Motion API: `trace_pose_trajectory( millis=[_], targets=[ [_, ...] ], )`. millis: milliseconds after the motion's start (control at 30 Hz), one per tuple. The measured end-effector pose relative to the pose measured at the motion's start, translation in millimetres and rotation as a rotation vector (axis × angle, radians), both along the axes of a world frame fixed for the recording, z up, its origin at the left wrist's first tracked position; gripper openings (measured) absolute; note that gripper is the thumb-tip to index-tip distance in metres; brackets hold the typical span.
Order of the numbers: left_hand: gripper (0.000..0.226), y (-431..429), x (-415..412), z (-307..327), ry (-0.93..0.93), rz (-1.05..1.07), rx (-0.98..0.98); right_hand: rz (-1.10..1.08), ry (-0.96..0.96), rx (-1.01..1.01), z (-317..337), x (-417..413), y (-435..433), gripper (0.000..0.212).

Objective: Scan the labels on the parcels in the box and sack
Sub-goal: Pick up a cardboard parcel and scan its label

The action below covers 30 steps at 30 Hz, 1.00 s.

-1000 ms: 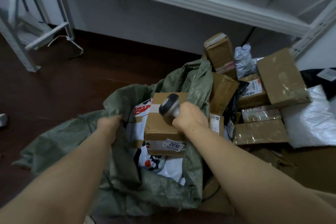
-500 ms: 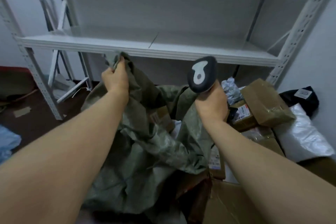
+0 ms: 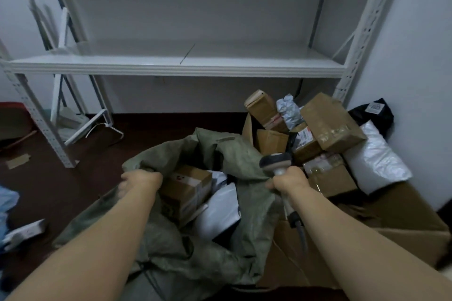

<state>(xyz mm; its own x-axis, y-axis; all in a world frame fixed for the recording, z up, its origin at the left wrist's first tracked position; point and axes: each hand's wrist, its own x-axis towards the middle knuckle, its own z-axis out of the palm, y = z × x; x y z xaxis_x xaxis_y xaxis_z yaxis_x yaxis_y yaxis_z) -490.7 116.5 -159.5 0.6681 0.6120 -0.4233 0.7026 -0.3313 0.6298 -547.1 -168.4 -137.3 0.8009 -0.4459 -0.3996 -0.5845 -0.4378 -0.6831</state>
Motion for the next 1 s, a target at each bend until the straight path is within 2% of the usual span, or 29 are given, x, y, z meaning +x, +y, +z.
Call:
trace_pose_trajectory(
  millis=[33, 100, 233, 333, 400, 467, 600, 733, 767, 833, 933, 1000],
  targets=[
    [0.098, -8, -1, 4, 0.037, -0.01, 0.051, -0.008, 0.01, 0.051, -1, -1, -2, 0.034],
    [0.1, -31, -5, 13, 0.06, -0.061, 0.163, -0.063, -0.019, 0.18, -1, -6, -8, 0.038],
    [0.077, -82, -3, 27, -0.018, -0.244, 0.209, -0.165, -0.129, 0.311, 0, -13, -31, 0.053],
    [0.061, -129, -2, 38, -0.088, -0.387, 0.172, -0.242, -0.153, 0.393, 0, -17, -57, 0.034],
    [0.058, -163, -1, 45, -0.14, -0.464, 0.173, -0.297, -0.18, 0.495, 2, -21, -76, 0.022],
    [0.059, -195, 4, 49, -0.192, -0.545, 0.165, -0.345, -0.242, 0.547, 6, -24, -96, 0.019],
    [0.058, -265, 14, 57, -0.315, -0.712, -0.016, -0.42, -0.391, 0.652, 9, -28, -145, 0.02],
    [0.027, -338, 30, 53, -0.298, -0.771, -0.217, -0.494, -0.504, 0.696, 2, -24, -188, 0.017],
    [0.026, -357, 37, 47, -0.274, -0.775, -0.252, -0.525, -0.527, 0.707, 0, -22, -199, 0.016],
    [0.039, -393, 51, 38, -0.228, -0.781, -0.336, -0.576, -0.56, 0.734, -10, -15, -219, 0.008],
    [0.058, -440, 67, 28, -0.192, -0.743, -0.439, -0.628, -0.579, 0.793, -28, -2, -245, 0.014],
    [0.069, -465, 78, 22, -0.143, -0.743, -0.509, -0.643, -0.571, 0.837, -40, 8, -257, 0.009]
  ],
)
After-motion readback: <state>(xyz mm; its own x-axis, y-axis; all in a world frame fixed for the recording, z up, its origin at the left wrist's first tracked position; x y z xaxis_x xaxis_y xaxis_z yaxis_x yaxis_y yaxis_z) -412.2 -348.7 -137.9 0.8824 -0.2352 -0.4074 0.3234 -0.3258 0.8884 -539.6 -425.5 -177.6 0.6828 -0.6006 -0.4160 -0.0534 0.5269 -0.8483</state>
